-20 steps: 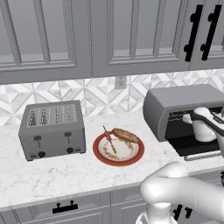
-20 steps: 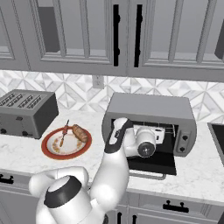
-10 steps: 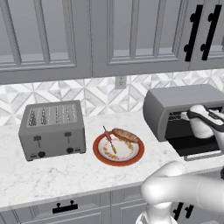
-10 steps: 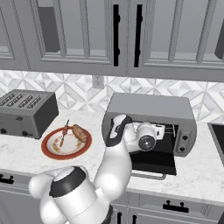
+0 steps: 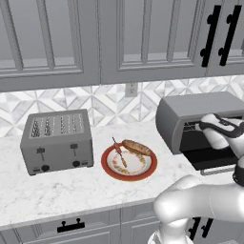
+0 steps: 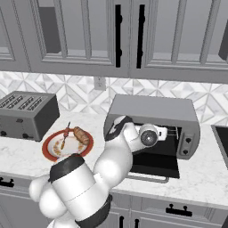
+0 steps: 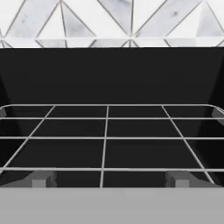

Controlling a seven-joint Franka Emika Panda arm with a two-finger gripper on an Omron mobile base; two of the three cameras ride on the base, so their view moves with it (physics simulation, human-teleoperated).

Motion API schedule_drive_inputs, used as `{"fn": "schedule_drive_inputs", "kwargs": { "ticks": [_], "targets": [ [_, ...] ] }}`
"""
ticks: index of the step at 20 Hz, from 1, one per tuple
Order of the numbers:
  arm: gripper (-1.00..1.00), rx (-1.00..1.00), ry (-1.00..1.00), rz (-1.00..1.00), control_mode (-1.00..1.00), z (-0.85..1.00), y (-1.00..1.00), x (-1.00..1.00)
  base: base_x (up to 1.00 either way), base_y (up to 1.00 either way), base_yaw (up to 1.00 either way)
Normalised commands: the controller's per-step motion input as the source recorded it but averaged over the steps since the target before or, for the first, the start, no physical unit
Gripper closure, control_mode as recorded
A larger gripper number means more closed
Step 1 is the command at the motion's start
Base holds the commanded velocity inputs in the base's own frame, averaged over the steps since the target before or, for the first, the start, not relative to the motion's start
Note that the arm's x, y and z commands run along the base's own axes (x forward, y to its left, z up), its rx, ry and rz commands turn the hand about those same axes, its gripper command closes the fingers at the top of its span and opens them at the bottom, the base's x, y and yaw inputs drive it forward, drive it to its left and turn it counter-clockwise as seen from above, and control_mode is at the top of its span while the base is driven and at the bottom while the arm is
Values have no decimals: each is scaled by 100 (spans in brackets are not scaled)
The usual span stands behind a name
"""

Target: Pick up the kebab skewer and baguette bread, and place them inside the toaster oven. Close the toaster oven door and start by setting the timer.

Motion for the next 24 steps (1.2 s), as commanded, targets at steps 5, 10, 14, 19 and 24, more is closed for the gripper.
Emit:
{"fn": "schedule_drive_inputs", "kwargs": {
  "ticks": [5, 10, 14, 19, 24],
  "targets": [
    [-100, 0, 8, 0, -100, -29, 0, 0, 0, 0, 0],
    [-100, 0, 10, 0, -100, -66, 0, -17, 0, 0, 0],
    [-100, 0, 9, 0, -100, -93, 0, -44, 0, 0, 0],
    [-100, 0, 8, 0, -100, -100, 0, -72, 0, 0, 0],
    [-100, 0, 8, 0, -100, -100, 0, -79, 0, 0, 0]
  ]
}}
